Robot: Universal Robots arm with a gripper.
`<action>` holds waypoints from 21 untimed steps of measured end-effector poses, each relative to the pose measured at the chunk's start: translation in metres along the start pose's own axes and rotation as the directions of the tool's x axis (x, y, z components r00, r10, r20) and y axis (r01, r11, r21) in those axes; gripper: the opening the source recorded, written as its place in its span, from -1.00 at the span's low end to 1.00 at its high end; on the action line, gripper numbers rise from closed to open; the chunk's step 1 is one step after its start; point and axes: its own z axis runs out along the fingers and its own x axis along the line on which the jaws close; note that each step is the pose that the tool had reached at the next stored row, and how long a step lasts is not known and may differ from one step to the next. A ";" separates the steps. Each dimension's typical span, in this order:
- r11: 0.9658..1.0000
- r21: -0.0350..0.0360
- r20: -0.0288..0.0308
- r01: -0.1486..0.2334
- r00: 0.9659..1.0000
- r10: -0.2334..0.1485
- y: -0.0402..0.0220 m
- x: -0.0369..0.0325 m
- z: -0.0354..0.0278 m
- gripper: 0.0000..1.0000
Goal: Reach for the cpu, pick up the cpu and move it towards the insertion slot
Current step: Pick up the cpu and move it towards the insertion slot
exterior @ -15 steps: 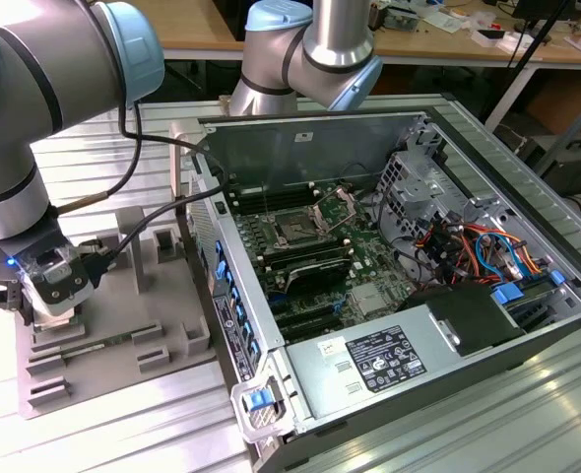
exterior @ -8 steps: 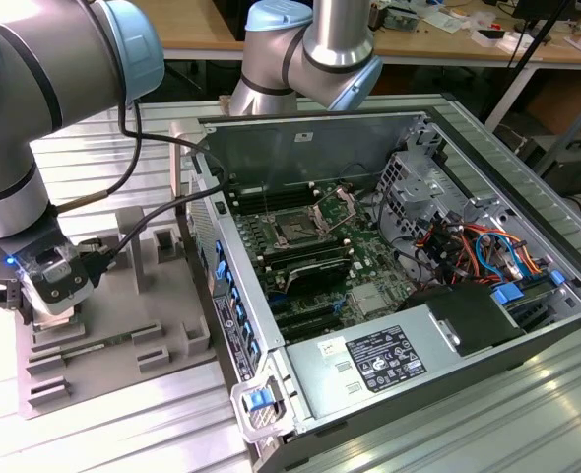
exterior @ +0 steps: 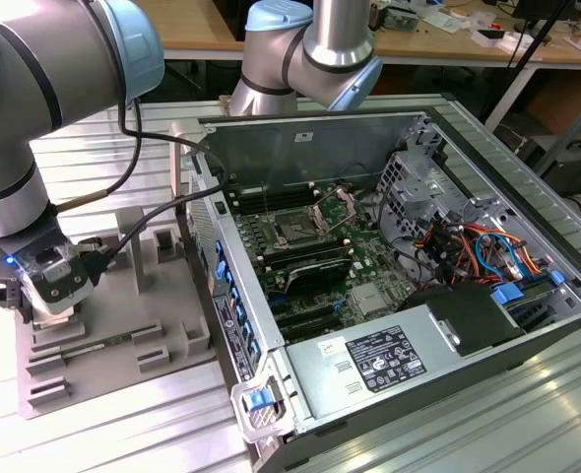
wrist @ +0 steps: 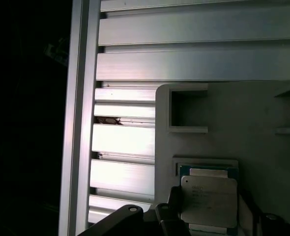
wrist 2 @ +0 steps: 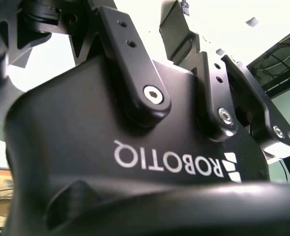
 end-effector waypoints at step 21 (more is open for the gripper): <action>0.998 -0.062 0.004 0.000 1.000 0.000 -0.0005 0.0000 -0.0029 0.07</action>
